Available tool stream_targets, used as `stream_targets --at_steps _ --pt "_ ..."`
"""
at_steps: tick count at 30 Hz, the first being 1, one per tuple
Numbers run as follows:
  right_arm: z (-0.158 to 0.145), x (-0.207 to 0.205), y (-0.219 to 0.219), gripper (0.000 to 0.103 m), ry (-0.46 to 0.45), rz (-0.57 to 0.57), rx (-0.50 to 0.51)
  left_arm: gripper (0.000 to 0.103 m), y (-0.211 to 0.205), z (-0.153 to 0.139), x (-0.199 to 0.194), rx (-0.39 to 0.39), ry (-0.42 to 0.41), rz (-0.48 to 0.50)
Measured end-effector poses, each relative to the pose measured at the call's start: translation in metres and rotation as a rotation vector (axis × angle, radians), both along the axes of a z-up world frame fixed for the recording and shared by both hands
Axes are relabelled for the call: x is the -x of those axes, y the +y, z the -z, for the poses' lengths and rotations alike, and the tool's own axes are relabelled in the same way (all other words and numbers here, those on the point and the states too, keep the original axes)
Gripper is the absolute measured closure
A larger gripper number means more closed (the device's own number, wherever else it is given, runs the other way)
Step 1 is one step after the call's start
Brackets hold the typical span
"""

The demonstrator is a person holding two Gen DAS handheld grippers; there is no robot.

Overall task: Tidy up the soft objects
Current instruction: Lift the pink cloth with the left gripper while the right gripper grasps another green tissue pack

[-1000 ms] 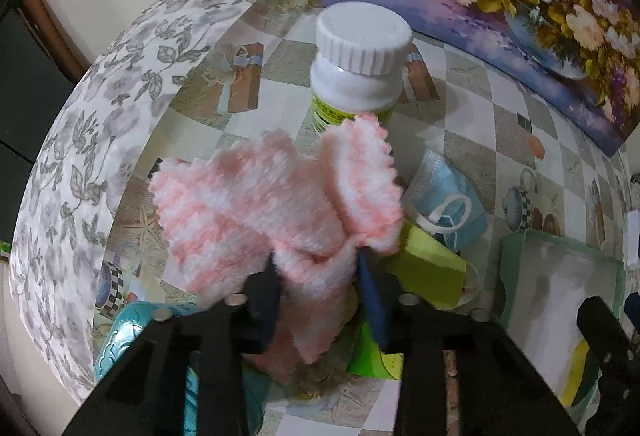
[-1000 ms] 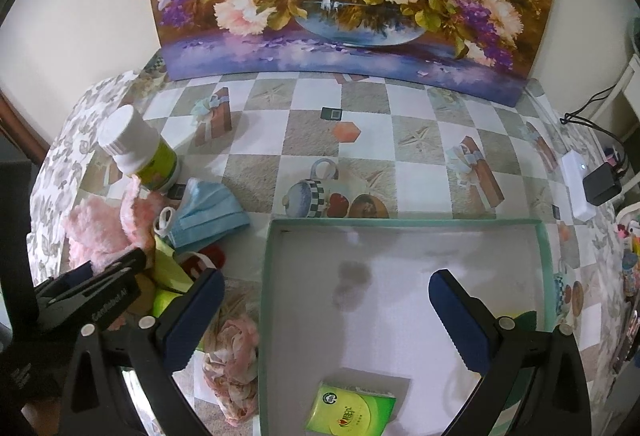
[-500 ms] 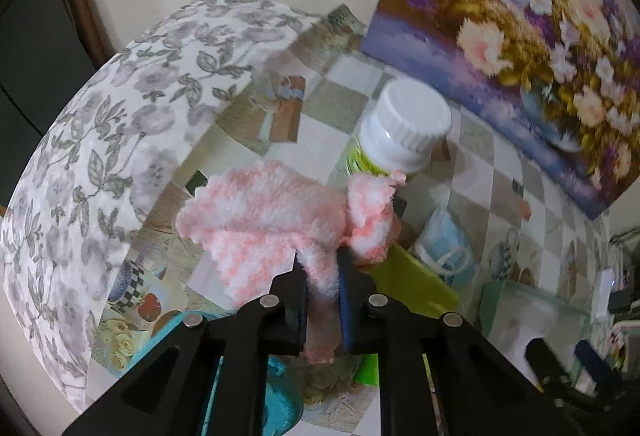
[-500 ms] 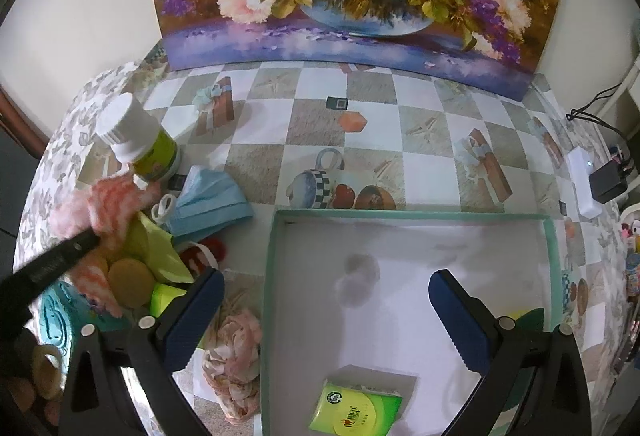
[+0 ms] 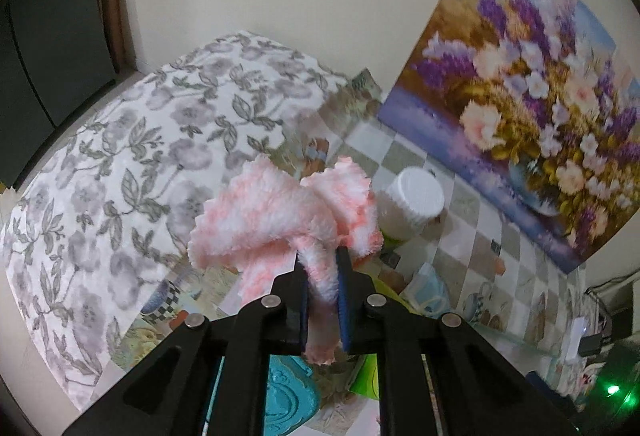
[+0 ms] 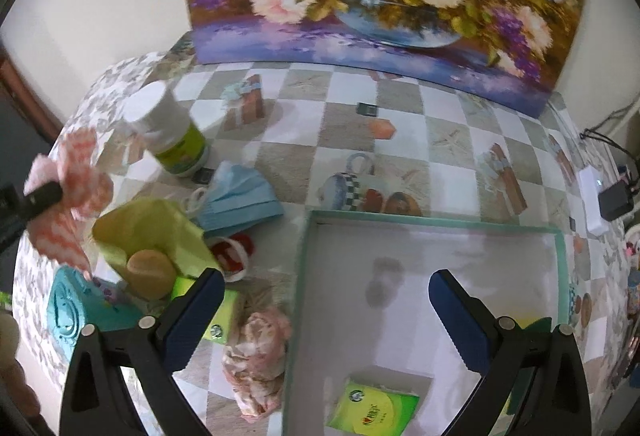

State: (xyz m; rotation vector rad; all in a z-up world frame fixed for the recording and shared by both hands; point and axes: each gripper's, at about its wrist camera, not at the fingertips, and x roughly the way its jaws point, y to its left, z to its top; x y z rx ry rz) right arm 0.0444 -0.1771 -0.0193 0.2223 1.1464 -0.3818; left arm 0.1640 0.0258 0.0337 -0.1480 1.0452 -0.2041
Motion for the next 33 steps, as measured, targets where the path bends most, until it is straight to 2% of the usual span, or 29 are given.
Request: stream_targets --at_steps 5,9,15,23,28,33 --pt "0.014 -0.01 0.028 0.0 0.041 -0.084 -0.003 0.091 0.014 -0.009 -0.001 0.009 -0.014 -0.036" --pt "0.03 -0.017 0.046 0.0 0.074 -0.148 -0.027 0.091 0.024 -0.005 -0.004 0.013 0.002 -0.061" --pt "0.054 -0.022 0.064 0.0 0.126 -0.198 -0.054 0.091 0.03 0.008 -0.008 0.013 0.043 -0.083" --pt "0.073 -0.025 0.077 0.001 0.15 -0.235 -0.083 0.091 0.029 0.017 -0.009 0.014 0.066 -0.08" --pt "0.082 -0.028 0.082 0.011 0.158 -0.238 -0.086 0.091 0.029 0.02 -0.01 0.014 0.077 -0.081" --pt "0.083 -0.027 0.082 0.028 0.141 -0.247 -0.115 0.091 0.028 0.02 -0.01 0.015 0.076 -0.081"
